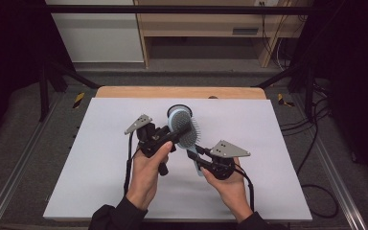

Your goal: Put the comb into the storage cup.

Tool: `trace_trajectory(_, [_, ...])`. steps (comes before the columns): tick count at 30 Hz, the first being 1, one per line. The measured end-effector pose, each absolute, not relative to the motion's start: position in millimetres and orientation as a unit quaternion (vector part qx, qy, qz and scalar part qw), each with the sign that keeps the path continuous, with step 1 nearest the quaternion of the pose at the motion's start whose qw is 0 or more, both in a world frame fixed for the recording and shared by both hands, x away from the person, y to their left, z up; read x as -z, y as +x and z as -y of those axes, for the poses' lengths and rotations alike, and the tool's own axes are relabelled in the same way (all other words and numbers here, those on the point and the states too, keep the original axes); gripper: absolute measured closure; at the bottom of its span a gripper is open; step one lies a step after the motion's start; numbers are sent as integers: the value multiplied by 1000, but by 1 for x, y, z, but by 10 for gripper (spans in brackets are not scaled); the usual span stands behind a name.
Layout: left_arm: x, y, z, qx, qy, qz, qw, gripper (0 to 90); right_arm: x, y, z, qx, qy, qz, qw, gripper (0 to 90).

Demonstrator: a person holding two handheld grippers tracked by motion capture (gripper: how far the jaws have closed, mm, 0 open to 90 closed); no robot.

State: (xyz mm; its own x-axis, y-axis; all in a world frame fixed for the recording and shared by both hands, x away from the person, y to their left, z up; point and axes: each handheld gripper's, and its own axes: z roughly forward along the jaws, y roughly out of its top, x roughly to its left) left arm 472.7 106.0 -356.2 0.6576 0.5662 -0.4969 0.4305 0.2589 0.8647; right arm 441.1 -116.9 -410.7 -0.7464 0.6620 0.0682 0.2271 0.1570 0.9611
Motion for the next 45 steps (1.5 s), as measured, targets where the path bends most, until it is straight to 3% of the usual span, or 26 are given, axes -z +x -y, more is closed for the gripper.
trace_trajectory(30, [357, 473, -104, -48, 604, -411, 681, 520, 412, 442, 118, -576, 304, -735, 189, 691])
trace_trajectory(41, [358, 473, -105, -52, 605, -410, 681, 519, 414, 443, 115, -573, 308, -736, 187, 564])
trace_trajectory(45, [357, 473, -105, -54, 605, -408, 681, 518, 414, 443, 116, -572, 310, -736, 184, 562])
